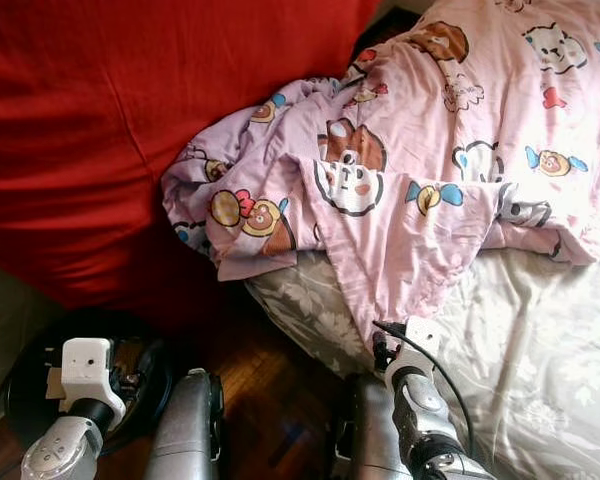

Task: Clean up the room

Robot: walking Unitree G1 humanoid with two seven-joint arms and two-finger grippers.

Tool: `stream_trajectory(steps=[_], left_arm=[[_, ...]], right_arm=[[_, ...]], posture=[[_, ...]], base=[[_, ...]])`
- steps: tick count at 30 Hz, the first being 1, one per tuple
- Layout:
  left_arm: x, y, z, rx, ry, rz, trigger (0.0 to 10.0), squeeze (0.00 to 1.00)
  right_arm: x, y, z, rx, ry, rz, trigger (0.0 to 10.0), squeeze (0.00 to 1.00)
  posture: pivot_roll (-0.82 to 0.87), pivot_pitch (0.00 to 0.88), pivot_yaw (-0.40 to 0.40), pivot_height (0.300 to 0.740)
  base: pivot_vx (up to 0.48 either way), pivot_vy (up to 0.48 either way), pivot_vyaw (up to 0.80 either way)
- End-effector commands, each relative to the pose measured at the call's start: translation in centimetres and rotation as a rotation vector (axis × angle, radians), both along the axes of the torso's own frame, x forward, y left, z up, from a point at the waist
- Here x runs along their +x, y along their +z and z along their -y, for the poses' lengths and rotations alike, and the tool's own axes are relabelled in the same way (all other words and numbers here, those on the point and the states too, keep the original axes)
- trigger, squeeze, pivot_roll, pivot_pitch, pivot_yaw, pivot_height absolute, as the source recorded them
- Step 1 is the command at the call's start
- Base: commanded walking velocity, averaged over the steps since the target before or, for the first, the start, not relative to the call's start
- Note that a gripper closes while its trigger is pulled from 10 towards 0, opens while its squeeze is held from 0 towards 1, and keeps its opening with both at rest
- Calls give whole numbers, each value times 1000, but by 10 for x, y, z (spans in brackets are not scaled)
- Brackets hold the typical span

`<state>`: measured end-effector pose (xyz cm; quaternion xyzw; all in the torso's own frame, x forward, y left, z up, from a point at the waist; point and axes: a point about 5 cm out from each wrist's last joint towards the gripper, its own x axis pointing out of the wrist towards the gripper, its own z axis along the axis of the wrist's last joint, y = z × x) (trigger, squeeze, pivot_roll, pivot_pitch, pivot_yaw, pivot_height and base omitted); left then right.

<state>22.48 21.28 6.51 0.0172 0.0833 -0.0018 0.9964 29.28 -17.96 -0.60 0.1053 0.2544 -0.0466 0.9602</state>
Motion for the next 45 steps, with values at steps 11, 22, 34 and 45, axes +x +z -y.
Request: stream_trajectory(steps=[11, 22, 34, 45], left_arm=[[-10, -6, 0, -1, 11, -43, 10000, 0], [-8, -6, 1, -2, 18, -42, 10000, 0], [5, -6, 4, -11, 21, -21, 10000, 0], [17, -7, 8, -26, 33, 1, 10000, 0]], right_arm=[[-10, -11, -16, 10, 94, -49, 0, 0], [-8, -10, -20, -1, 112, -45, 0, 0], [-6, -7, -16, -4, 85, -17, 0, 0], [-10, -6, -2, -13, 32, 34, 0, 0]], posture=[[198, 377, 27, 604], [196, 362, 17, 604], [171, 312, 0, 604], [143, 261, -21, 604]], base=[[0, 0, 0], [0, 0, 0], [0, 0, 0], [0, 0, 0]])
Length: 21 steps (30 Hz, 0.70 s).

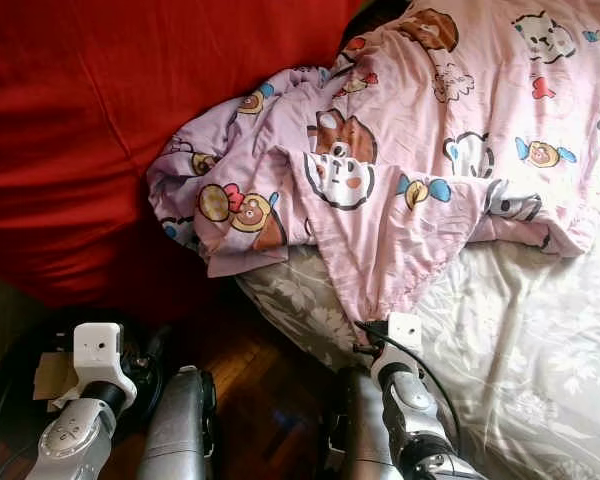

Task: Clean up the room

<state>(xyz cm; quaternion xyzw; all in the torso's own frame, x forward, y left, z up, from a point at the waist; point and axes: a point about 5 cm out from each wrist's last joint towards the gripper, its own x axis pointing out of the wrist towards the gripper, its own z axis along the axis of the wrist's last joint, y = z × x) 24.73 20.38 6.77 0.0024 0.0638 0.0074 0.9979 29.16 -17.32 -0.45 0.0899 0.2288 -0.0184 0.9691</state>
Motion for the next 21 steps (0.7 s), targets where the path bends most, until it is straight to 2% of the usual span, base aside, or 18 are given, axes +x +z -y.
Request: stream_trajectory(steps=[1, 3, 6, 13, 14, 15, 21], left_arm=[[-6, -10, -1, 1, 12, -38, 10000, 0], [-1, -10, -1, -4, 19, -30, 10000, 0], [1, -10, -1, -6, 22, -23, 10000, 0], [0, -12, 0, -12, 28, -19, 10000, 0], [0, -13, 0, -13, 29, -20, 10000, 0], [1, -14, 0, -18, 32, -22, 10000, 0], [3, -17, 0, -29, 43, -21, 10000, 0]], right_arm=[[-9, -7, 4, 6, -25, -24, 0, 0], [-9, -5, 16, 13, -78, 12, 0, 0], [-11, 0, 22, 18, -99, 79, 0, 0], [-22, 4, 25, 19, -130, 180, 0, 0], [-23, 4, 24, 19, -127, 188, 1373, 0], [-25, 5, 23, 5, -122, 202, 10000, 0], [-25, 13, 24, 14, -150, 269, 10000, 0]], posture=[[143, 261, -21, 604], [130, 249, -30, 604], [117, 240, -37, 604], [91, 242, -39, 604], [90, 241, -38, 604], [87, 241, -38, 604], [79, 240, -38, 609]], base=[[0, 0, 0], [0, 0, 0], [0, 0, 0], [0, 0, 0], [0, 0, 0], [0, 0, 0], [0, 0, 0]])
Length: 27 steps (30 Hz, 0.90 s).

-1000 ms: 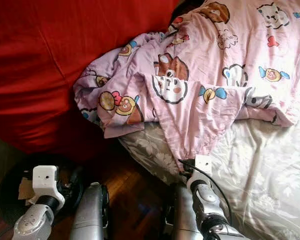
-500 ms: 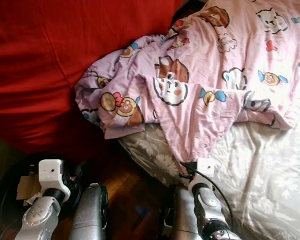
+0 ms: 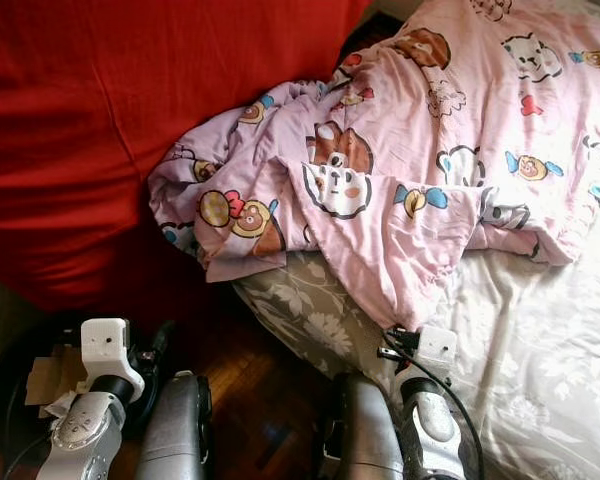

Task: Clean up the room

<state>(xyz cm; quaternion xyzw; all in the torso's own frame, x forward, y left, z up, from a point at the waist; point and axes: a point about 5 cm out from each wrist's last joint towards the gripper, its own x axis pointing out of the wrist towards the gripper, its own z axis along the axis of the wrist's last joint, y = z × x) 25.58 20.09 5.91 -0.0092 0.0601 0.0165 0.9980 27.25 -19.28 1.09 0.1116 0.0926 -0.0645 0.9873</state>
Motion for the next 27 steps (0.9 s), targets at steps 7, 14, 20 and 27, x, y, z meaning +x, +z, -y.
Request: stream_trajectory(steps=[7, 14, 20, 27], left_arm=[[-11, -22, -10, -45, 70, -68, 10000, 0], [-26, -45, -22, -31, 108, -159, 10000, 0], [-52, -82, -37, -17, 150, -340, 10000, 0], [-82, -114, -39, -6, 155, -518, 10000, 0]], right_arm=[[0, 5, 3, -4, -35, 25, 10000, 0], [0, 6, 2, -9, -32, 30, 10000, 0], [0, 6, 4, -38, -10, 32, 10000, 0], [1, 6, 8, -49, -18, 25, 10000, 0]], posture=[[87, 226, -41, 654], [91, 202, -39, 684], [94, 167, -34, 709], [86, 127, -28, 740]], base=[[0, 0, 0], [0, 0, 0], [0, 0, 0], [0, 0, 0]])
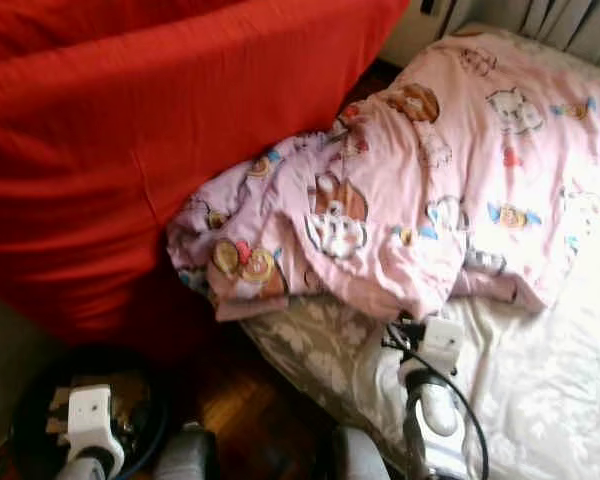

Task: Clean up the room

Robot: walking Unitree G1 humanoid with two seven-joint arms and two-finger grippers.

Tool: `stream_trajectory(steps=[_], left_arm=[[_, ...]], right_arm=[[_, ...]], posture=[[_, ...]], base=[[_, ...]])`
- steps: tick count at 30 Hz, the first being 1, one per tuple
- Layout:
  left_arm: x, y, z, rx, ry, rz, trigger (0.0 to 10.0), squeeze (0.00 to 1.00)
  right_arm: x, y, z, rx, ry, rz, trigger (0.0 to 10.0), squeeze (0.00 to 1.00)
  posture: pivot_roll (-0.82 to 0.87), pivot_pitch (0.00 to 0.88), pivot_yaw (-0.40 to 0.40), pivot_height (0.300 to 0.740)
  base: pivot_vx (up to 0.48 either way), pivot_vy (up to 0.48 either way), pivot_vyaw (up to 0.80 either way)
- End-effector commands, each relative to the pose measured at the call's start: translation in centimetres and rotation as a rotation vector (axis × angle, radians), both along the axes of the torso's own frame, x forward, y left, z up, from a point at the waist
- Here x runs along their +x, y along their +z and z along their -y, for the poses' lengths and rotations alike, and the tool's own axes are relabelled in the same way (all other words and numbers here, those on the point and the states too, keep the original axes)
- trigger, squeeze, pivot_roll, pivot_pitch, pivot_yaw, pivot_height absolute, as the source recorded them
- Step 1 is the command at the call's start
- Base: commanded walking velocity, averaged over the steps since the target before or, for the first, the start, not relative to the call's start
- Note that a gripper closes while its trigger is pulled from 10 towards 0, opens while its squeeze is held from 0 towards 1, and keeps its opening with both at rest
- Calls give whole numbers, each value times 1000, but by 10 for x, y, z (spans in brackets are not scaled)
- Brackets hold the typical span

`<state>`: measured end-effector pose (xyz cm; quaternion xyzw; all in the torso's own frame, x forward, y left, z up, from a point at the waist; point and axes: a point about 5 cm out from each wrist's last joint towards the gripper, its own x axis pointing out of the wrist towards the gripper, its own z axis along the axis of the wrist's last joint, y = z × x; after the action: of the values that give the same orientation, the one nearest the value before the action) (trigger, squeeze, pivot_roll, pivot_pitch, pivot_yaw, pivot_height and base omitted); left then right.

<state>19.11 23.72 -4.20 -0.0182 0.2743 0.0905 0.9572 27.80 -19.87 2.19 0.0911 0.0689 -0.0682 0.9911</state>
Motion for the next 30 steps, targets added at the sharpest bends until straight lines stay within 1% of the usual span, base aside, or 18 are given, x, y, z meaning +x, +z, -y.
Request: stream_trajectory(steps=[1, 3, 4, 5, 6, 8, 9, 11, 20, 27, 30], left_arm=[[-22, -17, -3, 6, 8, -105, 10000, 0], [-24, -19, -3, 6, 7, -117, 10000, 0], [-28, -24, -3, 5, 3, -147, 10000, 0], [-28, -24, -3, 5, 3, -147, 10000, 0], [-33, -29, -3, -4, -10, -187, 10000, 0], [-35, -30, -3, -8, -12, -202, 10000, 0], [-40, -34, -5, -9, -8, -232, 10000, 0], [-43, -36, -6, -8, -2, -253, 10000, 0], [-50, -42, -3, -28, -17, -290, 10000, 0], [-52, -44, -1, -41, -19, -297, 10000, 0], [-56, -46, -2, -45, -15, -316, 10000, 0]], right_arm=[[-5, -5, 2, -4, -11, -17, 10000, 0], [-5, -5, 2, -4, -12, -15, 10000, 0], [-5, -5, 2, -2, -13, -13, 10000, 0], [-5, -5, 2, -2, -13, -13, 10000, 0], [-5, -7, -1, -4, -4, -28, 10000, 0], [-4, -7, -3, -11, -1, -28, 10000, 0], [-4, -6, -5, -11, 0, -17, 10000, 0], [-5, -6, -5, -8, -4, -16, 10000, 0], [-3, -4, 2, -23, -36, -10, 10000, 0], [-4, -4, 1, -23, -39, -5, 10000, 0], [-8, -7, -1, -20, -47, -9, 10000, 0]], posture=[[88, 121, -27, 740], [88, 121, -27, 740], [90, 115, -27, 740], [90, 115, -27, 740], [92, 104, -24, 740], [91, 102, -24, 740], [87, 96, -22, 740], [84, 88, -21, 740], [74, 55, -17, 740], [74, 40, -16, 740], [70, 34, -13, 740]], base=[[0, 0, 0], [0, 0, 0], [0, 0, 0], [0, 0, 0], [0, 0, 0], [0, 0, 0], [0, 0, 0], [0, 0, 0], [0, 0, 0], [0, 0, 0], [0, 0, 0]])
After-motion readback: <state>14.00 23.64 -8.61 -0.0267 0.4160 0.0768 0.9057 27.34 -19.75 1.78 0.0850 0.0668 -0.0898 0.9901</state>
